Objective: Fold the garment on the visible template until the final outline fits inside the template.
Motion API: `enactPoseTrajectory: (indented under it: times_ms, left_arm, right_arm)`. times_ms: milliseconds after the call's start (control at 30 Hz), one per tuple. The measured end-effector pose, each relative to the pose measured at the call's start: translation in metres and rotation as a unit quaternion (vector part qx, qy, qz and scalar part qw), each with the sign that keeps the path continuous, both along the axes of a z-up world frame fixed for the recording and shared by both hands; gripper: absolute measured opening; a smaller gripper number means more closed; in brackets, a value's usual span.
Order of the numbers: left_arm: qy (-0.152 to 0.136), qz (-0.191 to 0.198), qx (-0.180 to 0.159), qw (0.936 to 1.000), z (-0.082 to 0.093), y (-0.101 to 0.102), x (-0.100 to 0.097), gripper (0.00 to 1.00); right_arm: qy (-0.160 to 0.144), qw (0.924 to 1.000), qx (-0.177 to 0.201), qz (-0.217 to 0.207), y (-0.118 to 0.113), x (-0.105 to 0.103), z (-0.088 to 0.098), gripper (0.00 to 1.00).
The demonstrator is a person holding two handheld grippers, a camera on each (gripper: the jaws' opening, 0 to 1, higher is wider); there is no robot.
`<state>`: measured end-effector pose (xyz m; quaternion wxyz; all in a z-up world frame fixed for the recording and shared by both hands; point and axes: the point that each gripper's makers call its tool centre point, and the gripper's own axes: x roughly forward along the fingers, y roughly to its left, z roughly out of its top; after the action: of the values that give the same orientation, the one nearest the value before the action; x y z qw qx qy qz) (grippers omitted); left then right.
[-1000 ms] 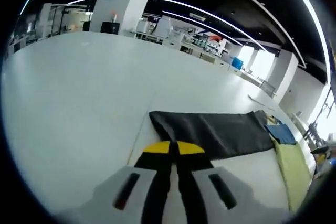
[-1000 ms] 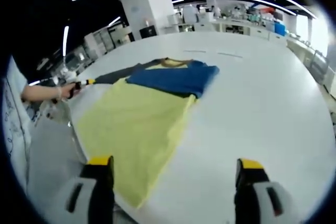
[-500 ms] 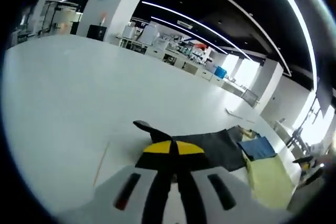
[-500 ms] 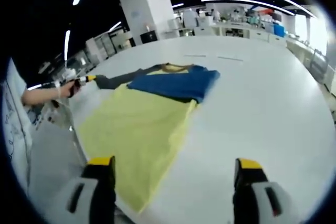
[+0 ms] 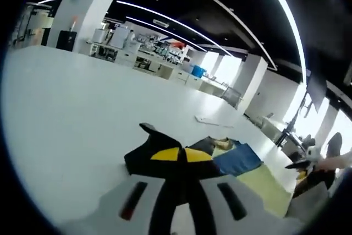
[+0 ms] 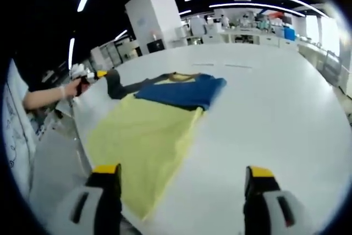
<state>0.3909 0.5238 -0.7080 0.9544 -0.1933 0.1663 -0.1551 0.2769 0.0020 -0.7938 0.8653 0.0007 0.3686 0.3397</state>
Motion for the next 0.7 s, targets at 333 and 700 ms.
enactPoseTrajectory:
  times_ms: [333,700]
  left_arm:
    - [-0.010,-0.058,-0.034,0.9977,0.014,-0.083,0.028,0.00]
    - [-0.011,-0.115,-0.039,0.9925,0.021,-0.159,0.051,0.00]
  right_arm:
    - [-0.016,0.9997,0.020,-0.004,-0.004,0.008,0.006,0.94]
    - [-0.015,0.9991,0.037,-0.014,-0.010,0.007,0.003,0.94]
